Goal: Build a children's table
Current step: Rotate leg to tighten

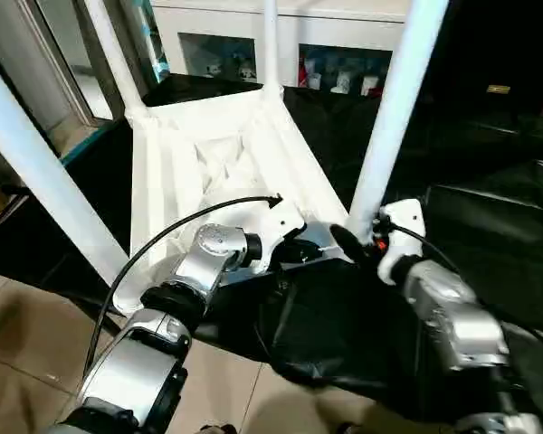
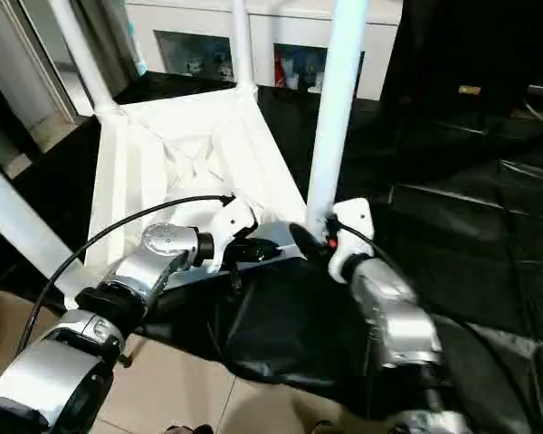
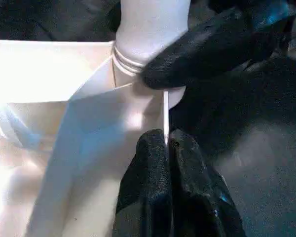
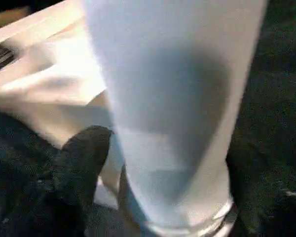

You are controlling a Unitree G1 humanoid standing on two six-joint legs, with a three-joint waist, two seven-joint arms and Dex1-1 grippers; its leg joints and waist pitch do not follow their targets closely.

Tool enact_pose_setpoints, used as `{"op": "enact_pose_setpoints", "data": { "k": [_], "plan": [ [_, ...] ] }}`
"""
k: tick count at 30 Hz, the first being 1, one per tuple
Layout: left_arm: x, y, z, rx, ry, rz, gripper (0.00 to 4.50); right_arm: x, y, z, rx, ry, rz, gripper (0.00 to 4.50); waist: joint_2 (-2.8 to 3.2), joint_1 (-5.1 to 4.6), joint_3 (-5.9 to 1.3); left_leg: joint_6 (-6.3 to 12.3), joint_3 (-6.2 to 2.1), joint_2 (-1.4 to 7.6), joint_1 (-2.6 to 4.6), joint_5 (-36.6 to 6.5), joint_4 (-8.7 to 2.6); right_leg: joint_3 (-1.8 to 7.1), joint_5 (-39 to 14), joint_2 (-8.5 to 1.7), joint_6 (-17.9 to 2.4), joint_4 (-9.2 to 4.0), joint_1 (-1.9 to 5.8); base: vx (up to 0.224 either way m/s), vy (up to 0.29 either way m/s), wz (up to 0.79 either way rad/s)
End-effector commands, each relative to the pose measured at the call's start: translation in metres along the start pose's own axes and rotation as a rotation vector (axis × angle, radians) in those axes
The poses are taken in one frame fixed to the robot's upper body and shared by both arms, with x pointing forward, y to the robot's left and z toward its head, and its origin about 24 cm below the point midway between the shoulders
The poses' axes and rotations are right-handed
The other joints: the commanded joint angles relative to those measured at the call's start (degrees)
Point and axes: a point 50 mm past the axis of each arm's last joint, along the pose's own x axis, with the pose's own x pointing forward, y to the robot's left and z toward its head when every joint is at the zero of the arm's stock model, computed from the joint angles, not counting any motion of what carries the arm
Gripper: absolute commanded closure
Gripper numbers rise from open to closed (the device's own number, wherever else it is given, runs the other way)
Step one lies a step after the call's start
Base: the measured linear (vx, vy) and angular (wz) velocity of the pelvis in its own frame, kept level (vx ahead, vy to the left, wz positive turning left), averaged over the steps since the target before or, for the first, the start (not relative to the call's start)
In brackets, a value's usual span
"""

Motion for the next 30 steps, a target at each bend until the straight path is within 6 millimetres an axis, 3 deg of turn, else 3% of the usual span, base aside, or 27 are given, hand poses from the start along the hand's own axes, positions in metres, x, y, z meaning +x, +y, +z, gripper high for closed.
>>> {"op": "enact_pose_setpoints", "data": {
  "k": [1,6,7,9,12,14,19,22,25,30],
  "plan": [
    [0.01,-0.017,0.005,0.041,-0.035,-0.171,4.5,0.01,0.036,-0.006,0.003,0.028,0.283,0.77,-1.17,0.53,-3.3,4.92,-1.07,1.93,1.03,-15.3,-3.96,0.0,-11.5,-0.37,-12.1,-3.2,2.18,0.06,-0.024,0.01],
    [-0.007,-0.018,-0.003,0.051,0.006,-0.286,4.5,-0.006,0.024,0.0,-0.027,0.035,0.37,0.77,-0.99,1.45,-3.96,7.93,-0.7,2.07,1.05,-6.9,-2.81,-0.23,0.8,-0.11,-16.1,-1.49,2.55,0.063,-0.024,-0.01],
    [-0.011,-0.017,-0.005,0.053,0.018,-0.296,4.5,-0.009,0.021,0.001,-0.034,0.041,0.376,0.77,-1.11,1.97,-4.19,9.4,-0.56,1.99,1.13,-4.3,-2.35,-0.21,5.6,0.01,-17.2,-0.87,2.46,0.0,0.0,0.0],
    [-0.019,-0.015,-0.008,0.056,0.045,-0.312,4.5,-0.017,0.015,0.002,-0.046,0.056,0.41,0.77,-1.02,2.22,-4.37,10.36,-0.58,2.03,1.28,-3.0,-2.12,-0.25,7.9,0.01,-17.9,-0.6,2.53,0.0,0.0,0.0],
    [-0.024,-0.015,-0.01,0.052,0.051,-0.328,4.5,-0.022,0.013,0.002,-0.047,0.072,0.451,0.77,-1.07,2.42,-4.16,10.58,-0.54,2.12,1.27,-4.2,-2.18,-0.33,5.7,-0.04,-18.0,-0.75,2.48,0.0,0.0,0.0],
    [-0.029,-0.016,-0.011,0.047,0.054,-0.355,4.5,-0.028,0.011,0.002,-0.049,0.095,0.502,0.77,-0.99,2.66,-3.97,9.46,-0.59,2.31,1.41,-6.5,-2.49,-0.31,1.1,-0.19,-17.7,-1.08,2.51,0.0,0.0,0.0],
    [-0.032,-0.016,-0.012,0.046,0.056,-0.371,4.5,-0.03,0.01,0.003,-0.044,0.101,0.521,1.13,-1.06,2.81,-3.7,6.88,-0.61,2.34,1.44,-10.4,-2.85,-0.1,-4.7,-0.26,-16.7,-1.57,2.31,0.0,0.0,0.0],
    [-0.034,-0.017,-0.012,0.043,0.053,-0.382,4.5,-0.031,0.011,0.003,-0.032,0.098,0.534,1.54,-1.14,2.79,-3.58,6.08,-0.7,2.27,1.3,-11.5,-2.95,-0.04,-6.7,-0.34,-16.1,-1.68,2.33,0.0,0.0,0.0],
    [-0.034,-0.017,-0.011,0.039,0.048,-0.384,4.5,-0.03,0.015,0.001,-0.016,0.094,0.543,1.67,-1.17,2.74,-3.52,5.66,-0.71,2.26,1.29,-11.4,-2.96,0.01,-7.4,-0.29,-15.6,-1.76,2.17,0.0,0.0,0.0],
    [-0.024,-0.013,-0.007,0.024,0.011,-0.274,4.5,-0.016,0.017,-0.009,0.021,0.065,0.366,1.8,-0.97,2.57,-3.38,4.81,-0.72,2.16,1.24,-12.4,-3.13,0.0,-8.9,-0.23,-15.0,-1.91,1.95,0.0,0.0,0.0]
  ]
}}
